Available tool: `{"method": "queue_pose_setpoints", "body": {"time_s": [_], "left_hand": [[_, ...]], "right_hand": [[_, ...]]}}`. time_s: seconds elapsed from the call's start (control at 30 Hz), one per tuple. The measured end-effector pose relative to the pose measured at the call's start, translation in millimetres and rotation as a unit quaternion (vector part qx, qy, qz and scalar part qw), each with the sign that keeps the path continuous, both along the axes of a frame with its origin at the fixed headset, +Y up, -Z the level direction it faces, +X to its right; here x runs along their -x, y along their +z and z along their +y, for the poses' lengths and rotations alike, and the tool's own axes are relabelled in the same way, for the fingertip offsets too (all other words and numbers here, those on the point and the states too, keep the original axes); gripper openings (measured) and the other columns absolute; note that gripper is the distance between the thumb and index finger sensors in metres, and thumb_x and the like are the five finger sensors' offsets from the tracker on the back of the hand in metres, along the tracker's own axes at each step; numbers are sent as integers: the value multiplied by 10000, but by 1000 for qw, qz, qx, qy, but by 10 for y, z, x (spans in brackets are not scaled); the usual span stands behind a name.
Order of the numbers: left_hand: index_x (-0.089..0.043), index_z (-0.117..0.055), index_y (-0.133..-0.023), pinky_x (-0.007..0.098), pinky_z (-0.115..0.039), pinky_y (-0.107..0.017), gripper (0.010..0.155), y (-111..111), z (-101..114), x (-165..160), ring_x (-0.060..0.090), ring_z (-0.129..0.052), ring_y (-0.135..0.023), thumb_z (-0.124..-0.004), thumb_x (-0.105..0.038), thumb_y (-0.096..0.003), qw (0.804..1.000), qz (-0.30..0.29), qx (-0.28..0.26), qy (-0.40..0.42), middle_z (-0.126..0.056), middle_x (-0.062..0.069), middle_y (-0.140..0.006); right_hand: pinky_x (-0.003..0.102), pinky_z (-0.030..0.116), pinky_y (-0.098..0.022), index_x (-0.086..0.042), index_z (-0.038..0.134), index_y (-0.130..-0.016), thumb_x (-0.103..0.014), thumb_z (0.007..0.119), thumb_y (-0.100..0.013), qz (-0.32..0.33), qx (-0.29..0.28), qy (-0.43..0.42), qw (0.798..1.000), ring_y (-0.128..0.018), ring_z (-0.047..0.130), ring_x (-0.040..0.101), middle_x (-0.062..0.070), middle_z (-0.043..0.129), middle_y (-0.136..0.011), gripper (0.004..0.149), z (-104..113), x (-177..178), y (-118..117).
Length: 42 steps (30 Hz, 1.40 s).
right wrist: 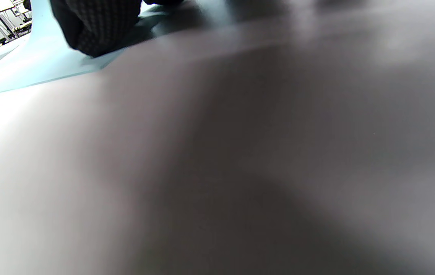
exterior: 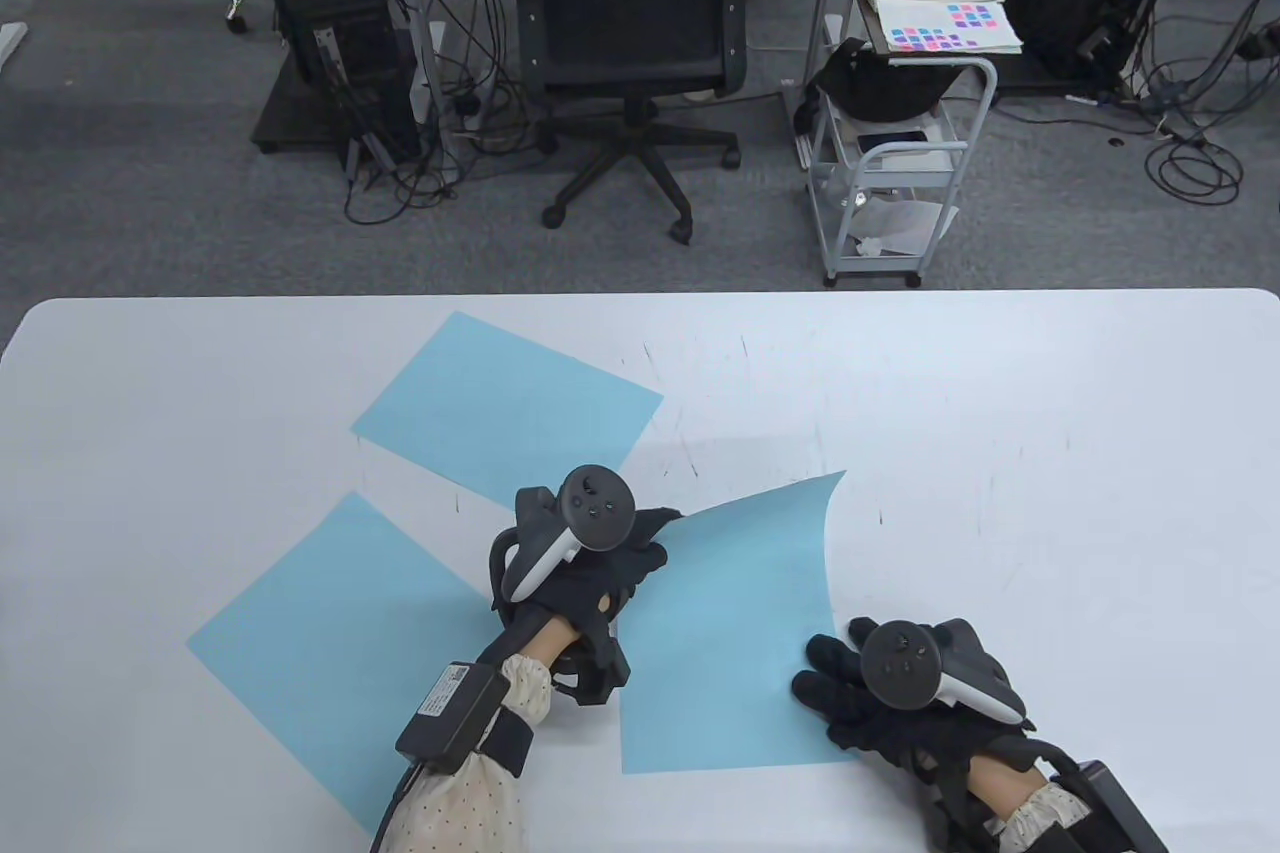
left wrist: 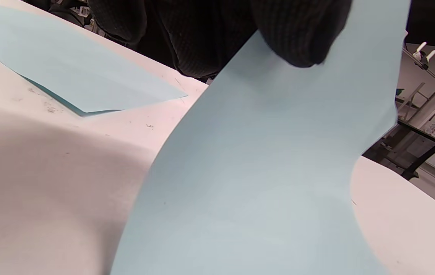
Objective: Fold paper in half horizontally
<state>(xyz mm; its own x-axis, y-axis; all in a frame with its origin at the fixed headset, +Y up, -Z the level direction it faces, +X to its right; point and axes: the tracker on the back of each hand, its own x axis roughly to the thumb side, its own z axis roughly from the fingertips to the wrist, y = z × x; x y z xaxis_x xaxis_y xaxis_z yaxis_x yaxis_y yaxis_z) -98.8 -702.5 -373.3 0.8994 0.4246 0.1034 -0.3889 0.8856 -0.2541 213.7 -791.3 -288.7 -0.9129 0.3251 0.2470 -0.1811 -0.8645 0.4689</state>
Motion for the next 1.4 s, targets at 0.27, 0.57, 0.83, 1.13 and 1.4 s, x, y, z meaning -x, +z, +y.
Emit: {"method": "queue_pose_setpoints", "body": {"time_s": [0.27,0.57,0.83,1.13,1.4], "left_hand": [[-568,-757,-876,478,-610,-831,464,296,-188,115,81,-774,-1045,-787,-447,-429,999,-48,25,-6,-894,-252,-968],[-591,-771,-856,499,-567,-844,453,555,-447,120,81,-672,-1090,-785,-467,-420,992,-95,25,-75,-815,-292,-1009],[-603,-774,-846,506,-525,-857,452,719,-543,43,64,-585,-1114,-784,-478,-411,980,-123,11,-153,-776,-317,-1024],[-637,-729,-848,513,-502,-864,503,743,-650,-11,84,-547,-1132,-813,-464,-384,965,-143,12,-221,-664,-357,-1054],[-630,-671,-873,508,-510,-861,522,773,-680,-43,92,-578,-1128,-760,-324,-460,964,-139,28,-227,-620,-341,-1064]], "right_hand": [[640,71,-727,-526,538,-940,-413,732,-446,-2,5,-1,1000,-1082,99,211,-274,299,-1120,543,1,2,-5],[635,85,-734,-529,536,-938,-413,731,-446,-4,9,-4,1000,-1078,92,205,-281,295,-1118,543,-2,1,-9],[633,87,-735,-531,531,-939,-415,728,-447,-5,11,-6,1000,-1077,83,199,-285,287,-1119,543,-4,-1,-10],[633,90,-736,-525,529,-946,-412,727,-451,-11,13,-8,1000,-1076,83,197,-282,283,-1122,545,-4,7,-28],[633,98,-738,-521,528,-951,-409,725,-455,-12,14,-11,1000,-1076,80,198,-273,278,-1123,545,-3,8,-34]]}}
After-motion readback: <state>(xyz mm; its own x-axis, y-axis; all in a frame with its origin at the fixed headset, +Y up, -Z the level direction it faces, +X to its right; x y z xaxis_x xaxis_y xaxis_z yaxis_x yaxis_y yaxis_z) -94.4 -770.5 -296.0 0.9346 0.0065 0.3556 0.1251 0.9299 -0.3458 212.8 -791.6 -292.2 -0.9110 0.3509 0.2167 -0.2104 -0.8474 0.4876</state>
